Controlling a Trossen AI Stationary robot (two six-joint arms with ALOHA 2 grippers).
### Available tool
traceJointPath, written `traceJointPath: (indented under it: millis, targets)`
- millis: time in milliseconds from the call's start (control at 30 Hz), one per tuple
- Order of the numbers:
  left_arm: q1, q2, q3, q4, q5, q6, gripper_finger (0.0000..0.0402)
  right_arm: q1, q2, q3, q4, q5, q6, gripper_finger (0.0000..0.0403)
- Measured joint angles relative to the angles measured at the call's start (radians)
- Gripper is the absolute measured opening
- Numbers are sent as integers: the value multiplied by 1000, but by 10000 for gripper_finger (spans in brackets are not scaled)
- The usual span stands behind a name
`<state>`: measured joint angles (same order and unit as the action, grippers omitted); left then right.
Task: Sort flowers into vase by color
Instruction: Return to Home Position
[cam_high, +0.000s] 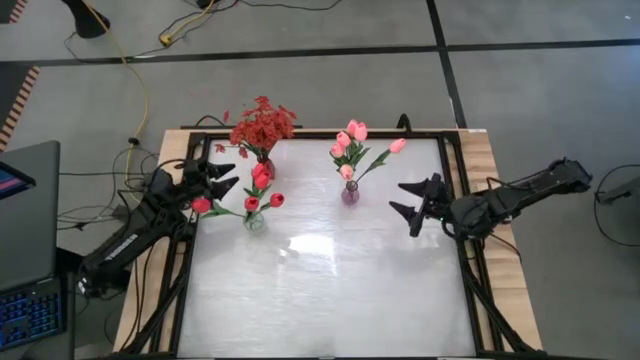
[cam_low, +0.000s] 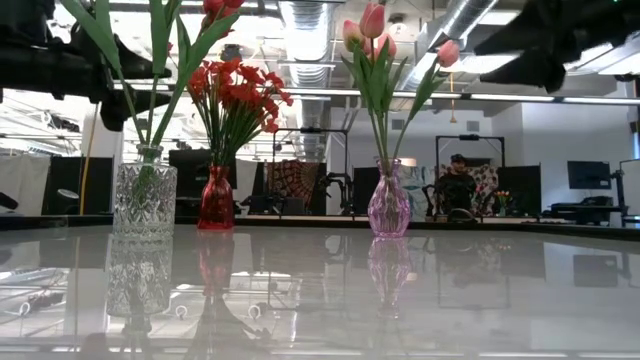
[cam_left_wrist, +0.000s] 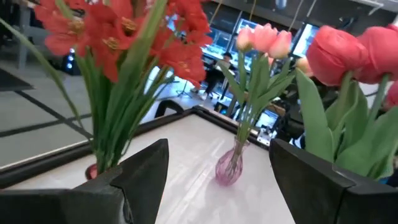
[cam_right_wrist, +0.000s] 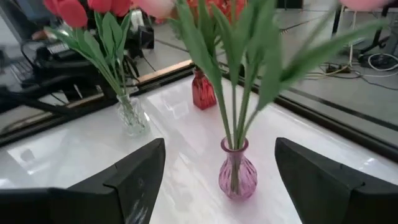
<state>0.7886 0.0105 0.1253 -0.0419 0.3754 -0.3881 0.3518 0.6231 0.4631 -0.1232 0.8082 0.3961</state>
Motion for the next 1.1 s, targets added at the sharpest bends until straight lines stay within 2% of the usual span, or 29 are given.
traceJointPath:
  millis: [167,300,400,533,633,667,900,1000,1100]
  targets:
    - [-59,0,0,-10,-33,31,265,-13,-152,-115,54,-13,-20,302]
    - [-126,0,0,-11,-106,64,265,-61,-257,-171,60,-111,-28,254]
    - [-180,0,-11,10,-154,80,265,-101,-319,-209,52,-157,-48,198]
    - [-252,2,-114,168,-173,48,265,-156,-392,-257,51,-205,-76,103]
    - [-284,3,-111,123,-239,66,265,-197,-439,-294,48,-279,-124,31]
    - [-292,3,-111,124,-251,72,265,-212,-453,-304,44,-297,-138,19]
    - [-323,2,-114,128,-258,109,265,-324,-561,-311,-107,-480,-141,23]
    - [-325,4,-115,121,-275,120,265,-370,-607,-312,-151,-514,-147,17]
    - [-325,4,-115,118,-276,124,265,-409,-621,-352,-111,-553,-166,18]
